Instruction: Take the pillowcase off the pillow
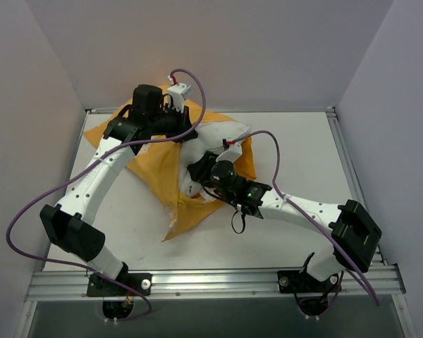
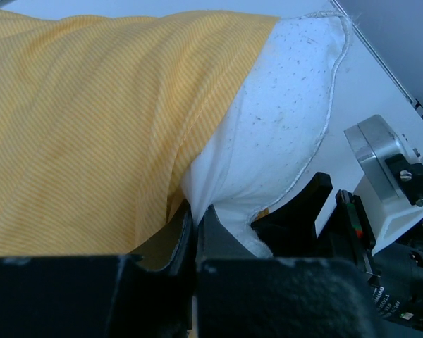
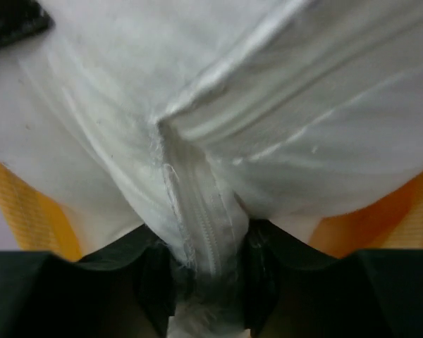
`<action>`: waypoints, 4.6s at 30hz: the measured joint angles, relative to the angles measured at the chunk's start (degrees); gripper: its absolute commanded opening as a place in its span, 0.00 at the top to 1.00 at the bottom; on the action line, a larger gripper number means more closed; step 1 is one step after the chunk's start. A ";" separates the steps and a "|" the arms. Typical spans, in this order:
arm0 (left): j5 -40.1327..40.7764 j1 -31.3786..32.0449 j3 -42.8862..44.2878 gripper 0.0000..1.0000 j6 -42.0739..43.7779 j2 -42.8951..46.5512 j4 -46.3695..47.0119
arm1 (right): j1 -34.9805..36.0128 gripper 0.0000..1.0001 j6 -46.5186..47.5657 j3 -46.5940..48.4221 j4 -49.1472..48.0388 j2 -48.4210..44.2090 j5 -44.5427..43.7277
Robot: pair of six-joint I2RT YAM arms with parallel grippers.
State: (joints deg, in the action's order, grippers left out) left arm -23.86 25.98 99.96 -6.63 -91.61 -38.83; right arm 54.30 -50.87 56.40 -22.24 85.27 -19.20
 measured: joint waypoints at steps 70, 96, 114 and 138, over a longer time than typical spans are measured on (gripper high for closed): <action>13.05 8.26 -32.06 0.44 36.37 20.85 -5.55 | -12.74 1.00 -3.23 2.25 0.50 -6.29 20.90; 21.05 13.35 -16.02 0.98 43.58 19.74 -17.70 | -13.42 1.00 -6.45 16.81 -4.09 2.73 19.65; 15.23 -3.93 -28.92 0.98 43.28 21.18 -8.98 | -15.67 1.00 -6.08 -1.90 3.67 -14.19 26.34; 0.85 -26.93 -23.52 0.06 28.57 12.17 -16.24 | -41.46 1.00 12.28 -24.28 18.95 -24.61 43.69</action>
State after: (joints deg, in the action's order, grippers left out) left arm -23.00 -0.95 76.44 21.93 -79.44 -55.07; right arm 12.84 -38.59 32.12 -3.29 60.66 24.49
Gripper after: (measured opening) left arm 0.942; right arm 0.143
